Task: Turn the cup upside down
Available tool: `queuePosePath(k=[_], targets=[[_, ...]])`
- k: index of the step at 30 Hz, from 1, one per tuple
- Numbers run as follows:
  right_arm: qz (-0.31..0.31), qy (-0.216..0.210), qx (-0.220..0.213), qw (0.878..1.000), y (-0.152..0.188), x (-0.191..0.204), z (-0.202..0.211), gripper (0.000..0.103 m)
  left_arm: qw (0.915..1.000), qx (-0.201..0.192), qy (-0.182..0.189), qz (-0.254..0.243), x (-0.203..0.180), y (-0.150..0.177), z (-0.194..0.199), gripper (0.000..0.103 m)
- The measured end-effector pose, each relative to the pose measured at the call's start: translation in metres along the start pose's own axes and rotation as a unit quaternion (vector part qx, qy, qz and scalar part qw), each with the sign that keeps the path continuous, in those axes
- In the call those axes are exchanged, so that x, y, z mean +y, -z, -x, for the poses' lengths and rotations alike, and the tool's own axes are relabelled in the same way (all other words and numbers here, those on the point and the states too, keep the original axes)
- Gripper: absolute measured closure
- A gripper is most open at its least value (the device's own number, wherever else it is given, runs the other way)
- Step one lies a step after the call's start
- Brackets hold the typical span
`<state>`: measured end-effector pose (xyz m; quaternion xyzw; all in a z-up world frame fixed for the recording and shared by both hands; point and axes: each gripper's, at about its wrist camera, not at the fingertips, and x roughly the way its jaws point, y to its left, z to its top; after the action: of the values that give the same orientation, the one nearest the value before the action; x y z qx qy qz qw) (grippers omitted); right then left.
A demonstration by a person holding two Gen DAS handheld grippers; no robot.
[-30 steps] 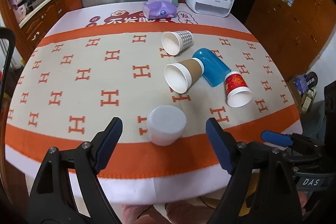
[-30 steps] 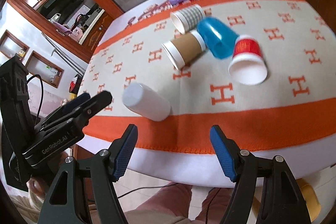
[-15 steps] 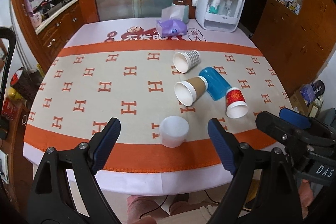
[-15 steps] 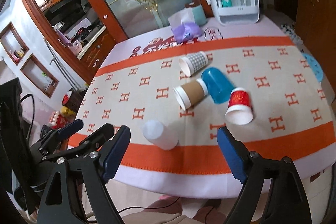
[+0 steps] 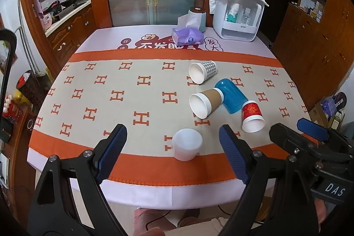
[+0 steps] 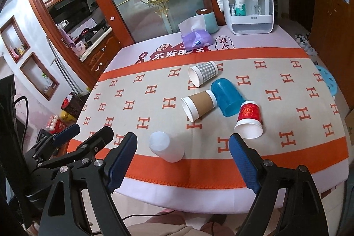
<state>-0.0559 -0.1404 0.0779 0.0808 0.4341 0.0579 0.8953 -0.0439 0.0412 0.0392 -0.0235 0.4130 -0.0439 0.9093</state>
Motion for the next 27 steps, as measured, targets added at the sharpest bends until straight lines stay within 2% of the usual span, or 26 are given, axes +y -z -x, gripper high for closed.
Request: queuePosePath(k=[27], targets=[[-0.004,0.012,0.000,1.000,0.005,-0.008,0.002,0.017,1.0000,0.009,0.000,-0.004,-0.006,0.004,-0.013,0.020]])
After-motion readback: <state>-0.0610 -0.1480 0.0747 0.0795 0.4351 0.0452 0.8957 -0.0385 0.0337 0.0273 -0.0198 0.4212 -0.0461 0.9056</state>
